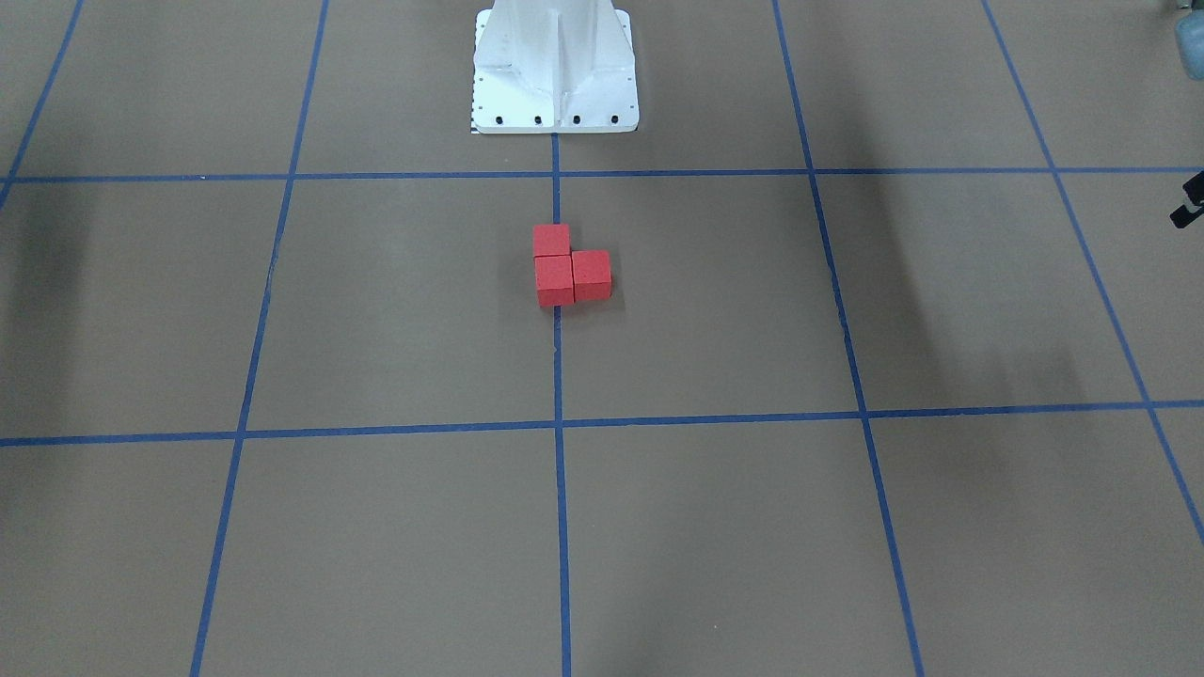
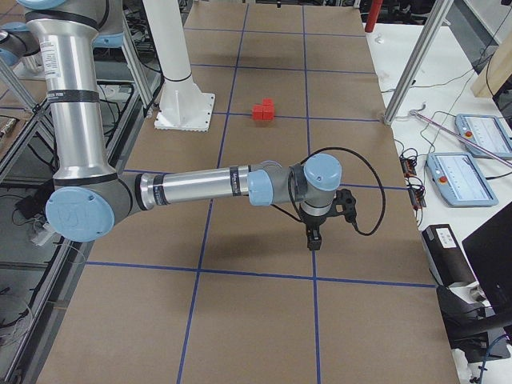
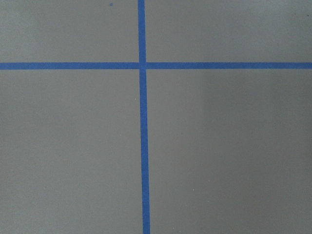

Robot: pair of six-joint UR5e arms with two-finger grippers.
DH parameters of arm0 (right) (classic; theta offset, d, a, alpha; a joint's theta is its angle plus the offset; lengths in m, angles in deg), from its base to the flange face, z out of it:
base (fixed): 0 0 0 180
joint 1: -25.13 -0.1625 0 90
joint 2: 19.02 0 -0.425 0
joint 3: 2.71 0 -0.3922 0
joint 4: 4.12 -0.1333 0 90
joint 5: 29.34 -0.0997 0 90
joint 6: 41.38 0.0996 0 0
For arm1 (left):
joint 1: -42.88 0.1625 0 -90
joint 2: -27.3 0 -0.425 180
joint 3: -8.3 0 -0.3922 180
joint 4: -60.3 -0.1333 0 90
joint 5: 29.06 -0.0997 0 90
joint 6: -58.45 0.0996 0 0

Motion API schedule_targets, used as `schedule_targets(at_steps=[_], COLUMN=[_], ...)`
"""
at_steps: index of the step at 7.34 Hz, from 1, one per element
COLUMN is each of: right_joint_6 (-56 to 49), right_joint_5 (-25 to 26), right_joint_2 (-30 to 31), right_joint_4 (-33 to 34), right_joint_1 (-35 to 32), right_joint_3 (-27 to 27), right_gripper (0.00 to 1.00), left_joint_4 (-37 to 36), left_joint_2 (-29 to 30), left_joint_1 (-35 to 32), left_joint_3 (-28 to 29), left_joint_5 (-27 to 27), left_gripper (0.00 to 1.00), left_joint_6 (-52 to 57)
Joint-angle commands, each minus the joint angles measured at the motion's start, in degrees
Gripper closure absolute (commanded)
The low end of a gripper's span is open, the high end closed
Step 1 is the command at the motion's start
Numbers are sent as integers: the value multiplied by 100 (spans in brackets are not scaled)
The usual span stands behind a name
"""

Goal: Form red blocks into L shape at center

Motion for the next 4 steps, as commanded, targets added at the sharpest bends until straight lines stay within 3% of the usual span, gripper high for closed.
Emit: schedule_targets(at_steps=[1,4], right_joint_6=[-306,-334], right_joint_5=[-62,16], right_joint_2=[84,189], right_joint_4=[55,326], right_joint_1=[-281,-406], right_joint_3=[-52,-87], right_gripper=[1,1], left_joint_4=[-1451,-1833], left_joint_2=[36,89], left_joint_1=[-247,-292], left_joint_3=[-736,-818], left_joint_5=[-41,-14], left_gripper=[0,0], left_joint_6=[34,865])
